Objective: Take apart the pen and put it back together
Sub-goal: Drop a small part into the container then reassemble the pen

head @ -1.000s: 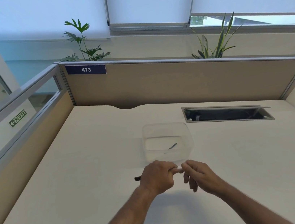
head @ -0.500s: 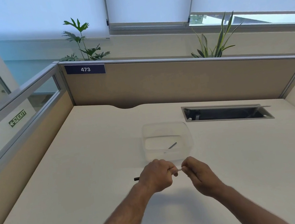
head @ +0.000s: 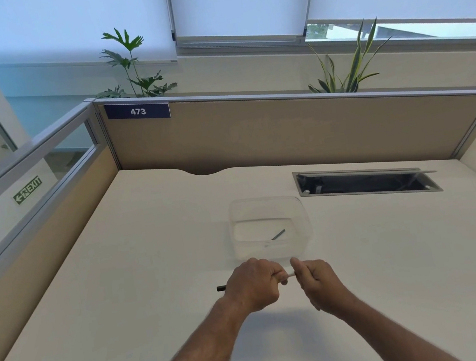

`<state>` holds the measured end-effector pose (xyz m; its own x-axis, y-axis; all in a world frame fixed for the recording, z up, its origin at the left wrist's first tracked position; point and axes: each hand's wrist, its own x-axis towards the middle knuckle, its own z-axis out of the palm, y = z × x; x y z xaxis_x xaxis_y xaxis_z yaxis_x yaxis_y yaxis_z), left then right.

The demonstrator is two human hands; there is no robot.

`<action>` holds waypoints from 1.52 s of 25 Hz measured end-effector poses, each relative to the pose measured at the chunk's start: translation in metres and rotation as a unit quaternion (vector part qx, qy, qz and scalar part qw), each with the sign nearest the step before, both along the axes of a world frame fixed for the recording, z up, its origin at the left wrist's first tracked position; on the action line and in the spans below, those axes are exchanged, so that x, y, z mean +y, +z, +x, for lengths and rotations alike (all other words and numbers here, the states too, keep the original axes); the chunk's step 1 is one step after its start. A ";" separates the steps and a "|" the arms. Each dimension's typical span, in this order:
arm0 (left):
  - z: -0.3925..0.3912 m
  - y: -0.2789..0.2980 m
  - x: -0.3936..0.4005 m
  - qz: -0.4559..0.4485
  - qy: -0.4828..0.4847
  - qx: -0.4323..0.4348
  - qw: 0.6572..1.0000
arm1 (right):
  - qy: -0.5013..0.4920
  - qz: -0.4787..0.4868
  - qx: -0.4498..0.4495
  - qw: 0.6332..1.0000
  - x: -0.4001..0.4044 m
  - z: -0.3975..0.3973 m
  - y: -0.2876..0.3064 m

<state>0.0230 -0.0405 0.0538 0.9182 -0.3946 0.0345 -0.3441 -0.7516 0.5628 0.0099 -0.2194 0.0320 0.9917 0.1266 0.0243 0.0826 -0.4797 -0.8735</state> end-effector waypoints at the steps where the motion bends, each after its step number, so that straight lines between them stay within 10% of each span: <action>1: 0.000 0.000 0.000 -0.002 0.003 0.001 1.000 | 0.005 0.026 0.027 0.999 -0.001 0.000 0.000; 16: 0.001 -0.004 0.000 0.016 -0.007 0.006 1.000 | 0.023 -0.100 -0.122 0.987 -0.007 -0.005 -0.009; 27: 0.005 0.002 -0.003 0.008 -0.008 0.000 1.000 | -0.003 0.124 0.086 0.989 -0.003 -0.003 0.004; 38: 0.003 0.001 -0.004 0.010 -0.012 0.012 1.000 | 0.015 -0.046 -0.103 0.994 -0.013 -0.004 -0.007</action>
